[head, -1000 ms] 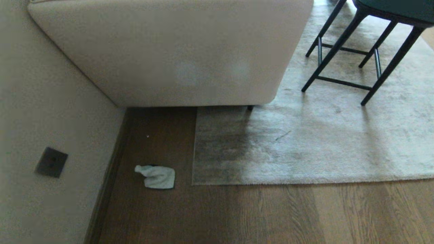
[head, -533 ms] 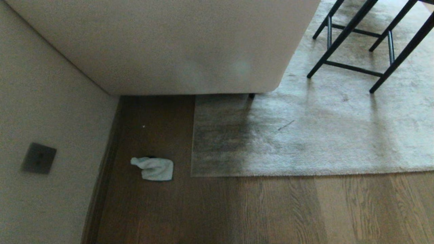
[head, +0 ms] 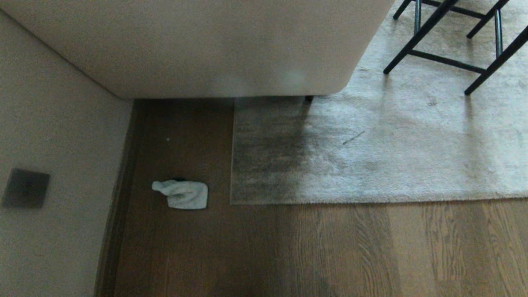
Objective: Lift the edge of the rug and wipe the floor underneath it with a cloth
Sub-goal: Pick up the rag
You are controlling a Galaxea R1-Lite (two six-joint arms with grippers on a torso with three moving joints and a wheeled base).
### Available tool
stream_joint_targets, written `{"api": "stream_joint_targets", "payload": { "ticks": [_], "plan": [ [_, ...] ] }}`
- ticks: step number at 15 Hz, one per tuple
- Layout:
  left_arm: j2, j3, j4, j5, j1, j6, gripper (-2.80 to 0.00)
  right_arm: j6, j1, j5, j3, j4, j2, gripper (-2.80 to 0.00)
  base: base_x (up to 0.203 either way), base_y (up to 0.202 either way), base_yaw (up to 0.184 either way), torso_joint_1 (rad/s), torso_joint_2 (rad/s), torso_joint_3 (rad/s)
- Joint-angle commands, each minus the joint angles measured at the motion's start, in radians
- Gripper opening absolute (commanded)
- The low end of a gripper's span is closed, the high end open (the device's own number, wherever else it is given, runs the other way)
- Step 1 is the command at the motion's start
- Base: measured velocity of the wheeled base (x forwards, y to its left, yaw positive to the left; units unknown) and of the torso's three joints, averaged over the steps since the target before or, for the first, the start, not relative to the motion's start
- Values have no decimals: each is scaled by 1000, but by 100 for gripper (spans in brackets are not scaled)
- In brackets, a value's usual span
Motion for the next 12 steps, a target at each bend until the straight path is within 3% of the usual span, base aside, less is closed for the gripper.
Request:
{"api": "stream_joint_targets", "payload": {
  "ticks": [1,12],
  "plan": [
    [0,0,0,0,-1,0,-280,-1,0,0,0,0,0,-280,0,0,0,-6,-1,-194],
    [0,1,0,0,0,0,-280,0,0,0,0,0,0,-280,0,0,0,3,5,-196]
  ]
}}
